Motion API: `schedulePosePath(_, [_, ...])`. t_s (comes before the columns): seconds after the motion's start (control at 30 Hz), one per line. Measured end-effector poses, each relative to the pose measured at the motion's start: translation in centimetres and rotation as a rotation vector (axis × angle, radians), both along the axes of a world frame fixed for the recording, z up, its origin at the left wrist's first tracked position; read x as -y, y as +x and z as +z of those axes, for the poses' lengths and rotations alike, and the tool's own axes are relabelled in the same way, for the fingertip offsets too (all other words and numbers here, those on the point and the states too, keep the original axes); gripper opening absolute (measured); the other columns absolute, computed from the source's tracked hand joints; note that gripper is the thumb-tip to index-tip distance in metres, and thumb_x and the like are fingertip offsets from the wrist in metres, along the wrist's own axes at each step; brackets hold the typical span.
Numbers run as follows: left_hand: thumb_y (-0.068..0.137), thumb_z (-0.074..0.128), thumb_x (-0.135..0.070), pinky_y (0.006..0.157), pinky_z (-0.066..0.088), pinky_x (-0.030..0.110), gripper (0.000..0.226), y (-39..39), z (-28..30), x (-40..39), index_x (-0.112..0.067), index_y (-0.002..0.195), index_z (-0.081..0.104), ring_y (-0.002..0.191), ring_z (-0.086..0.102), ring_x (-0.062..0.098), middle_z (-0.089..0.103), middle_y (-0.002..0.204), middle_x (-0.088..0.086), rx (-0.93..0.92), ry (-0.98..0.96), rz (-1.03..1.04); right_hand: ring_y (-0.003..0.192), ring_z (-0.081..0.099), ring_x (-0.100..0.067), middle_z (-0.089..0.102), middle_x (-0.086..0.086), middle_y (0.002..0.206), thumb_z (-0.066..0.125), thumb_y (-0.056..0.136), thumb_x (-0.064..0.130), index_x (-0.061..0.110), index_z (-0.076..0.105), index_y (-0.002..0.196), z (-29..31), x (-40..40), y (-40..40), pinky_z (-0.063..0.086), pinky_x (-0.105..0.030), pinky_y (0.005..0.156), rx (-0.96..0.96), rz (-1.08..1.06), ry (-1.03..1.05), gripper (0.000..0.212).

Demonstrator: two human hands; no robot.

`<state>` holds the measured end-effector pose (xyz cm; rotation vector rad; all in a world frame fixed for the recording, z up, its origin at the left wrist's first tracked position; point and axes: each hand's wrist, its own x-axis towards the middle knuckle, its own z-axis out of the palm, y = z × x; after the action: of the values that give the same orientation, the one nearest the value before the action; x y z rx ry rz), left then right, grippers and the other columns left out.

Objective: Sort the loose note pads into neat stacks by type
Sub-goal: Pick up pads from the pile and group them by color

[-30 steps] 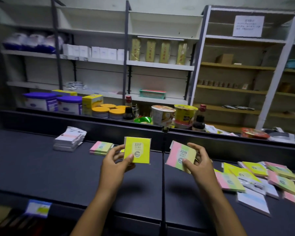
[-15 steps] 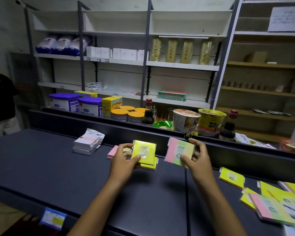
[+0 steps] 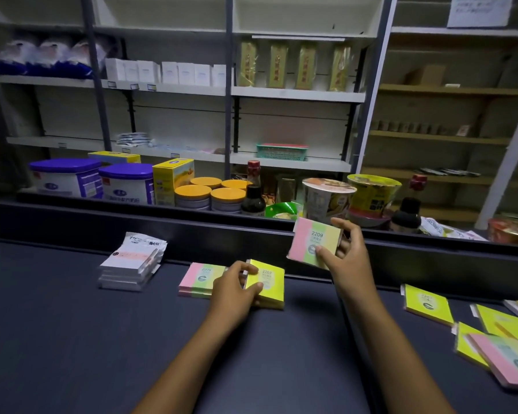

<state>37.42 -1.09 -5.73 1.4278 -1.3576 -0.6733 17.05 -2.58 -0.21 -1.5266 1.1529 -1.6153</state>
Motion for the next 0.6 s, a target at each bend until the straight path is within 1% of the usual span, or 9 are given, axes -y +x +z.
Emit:
schedulePosePath(0.07, [0.08, 0.078, -0.015, 0.075, 0.06, 0.039, 0.022, 0.0, -0.2, 0.1, -0.023, 0.097, 0.066, 0.084, 0.065, 0.017, 0.061, 0.093, 0.002, 0.082, -0.002, 0.014, 0.09, 0.069, 0.003, 0.065, 0.005, 0.107, 0.067, 0.088, -0.003, 0.029, 0.047, 0.126, -0.2, 0.0, -0.2, 0.056, -0.017, 0.064, 0.013, -0.011, 0.005, 0.054])
schedulePosePath(0.13, [0.082, 0.077, -0.017, 0.082, 0.058, 0.04, 0.023, -0.1, -0.2, 0.1, -0.024, 0.099, 0.065, 0.093, 0.064, 0.019, 0.059, 0.094, -0.002, 0.106, -0.01, 0.003, 0.091, 0.068, 0.005, 0.065, 0.005, 0.107, 0.067, 0.088, -0.004, 0.027, 0.047, 0.127, -0.3, 0.0, -0.3, 0.055, -0.016, 0.063, 0.021, -0.015, 0.0, 0.054])
schedulePosePath(0.17, [0.083, 0.076, -0.018, 0.085, 0.057, 0.039, 0.022, -0.2, -0.2, 0.2, -0.024, 0.101, 0.064, 0.097, 0.064, 0.021, 0.058, 0.095, -0.002, 0.123, -0.01, -0.004, 0.091, 0.068, 0.006, 0.065, 0.006, 0.106, 0.067, 0.088, -0.004, 0.027, 0.047, 0.127, -0.4, 0.0, -0.3, 0.055, -0.016, 0.063, 0.02, -0.014, -0.001, 0.054])
schedulePosePath(0.23, [0.086, 0.073, -0.023, 0.088, 0.049, 0.029, 0.022, -0.4, -0.3, 0.3, -0.024, 0.106, 0.063, 0.105, 0.06, 0.022, 0.061, 0.1, 0.0, 0.224, -0.019, 0.01, 0.093, 0.068, 0.005, 0.065, 0.007, 0.105, 0.067, 0.087, -0.004, 0.028, 0.047, 0.127, -0.5, 0.0, -0.2, 0.056, -0.016, 0.063, 0.013, -0.007, 0.001, 0.055])
schedulePosePath(0.3, [0.09, 0.068, -0.028, 0.087, 0.044, 0.028, 0.023, -0.4, -0.4, 0.2, -0.023, 0.112, 0.061, 0.111, 0.057, 0.021, 0.064, 0.111, 0.003, 0.348, -0.035, 0.031, 0.093, 0.069, -0.001, 0.066, 0.006, 0.105, 0.067, 0.087, -0.005, 0.029, 0.047, 0.126, -0.7, 0.1, 0.0, 0.056, -0.017, 0.064, 0.002, -0.001, 0.001, 0.056])
schedulePosePath(0.37, [0.094, 0.061, -0.031, 0.09, 0.041, 0.031, 0.024, -0.4, -0.6, 0.1, -0.022, 0.116, 0.059, 0.113, 0.055, 0.022, 0.061, 0.118, 0.004, 0.456, -0.055, 0.04, 0.09, 0.07, -0.002, 0.067, 0.004, 0.105, 0.067, 0.087, -0.005, 0.03, 0.047, 0.126, -0.9, 0.2, 0.1, 0.055, -0.016, 0.063, 0.001, 0.005, 0.012, 0.057])
schedulePosePath(0.47, [0.098, 0.053, -0.037, 0.092, 0.04, 0.03, 0.025, -0.5, -1.1, -0.2, -0.024, 0.119, 0.055, 0.114, 0.048, 0.022, 0.052, 0.12, 0.006, 0.6, -0.054, 0.065, 0.088, 0.07, 0.001, 0.068, 0.002, 0.105, 0.068, 0.086, -0.004, 0.03, 0.045, 0.126, -1.3, 0.3, 0.0, 0.054, -0.016, 0.062, 0.013, 0.015, 0.033, 0.058])
schedulePosePath(0.6, [0.099, 0.047, -0.042, 0.092, 0.042, 0.028, 0.028, -0.7, -1.3, -0.6, -0.026, 0.121, 0.053, 0.114, 0.042, 0.019, 0.041, 0.12, 0.002, 0.669, -0.049, 0.1, 0.092, 0.071, -0.004, 0.07, 0.002, 0.106, 0.071, 0.086, -0.001, 0.027, 0.044, 0.131, -1.4, 0.3, 0.2, 0.056, -0.018, 0.066, 0.031, 0.044, 0.054, 0.06])
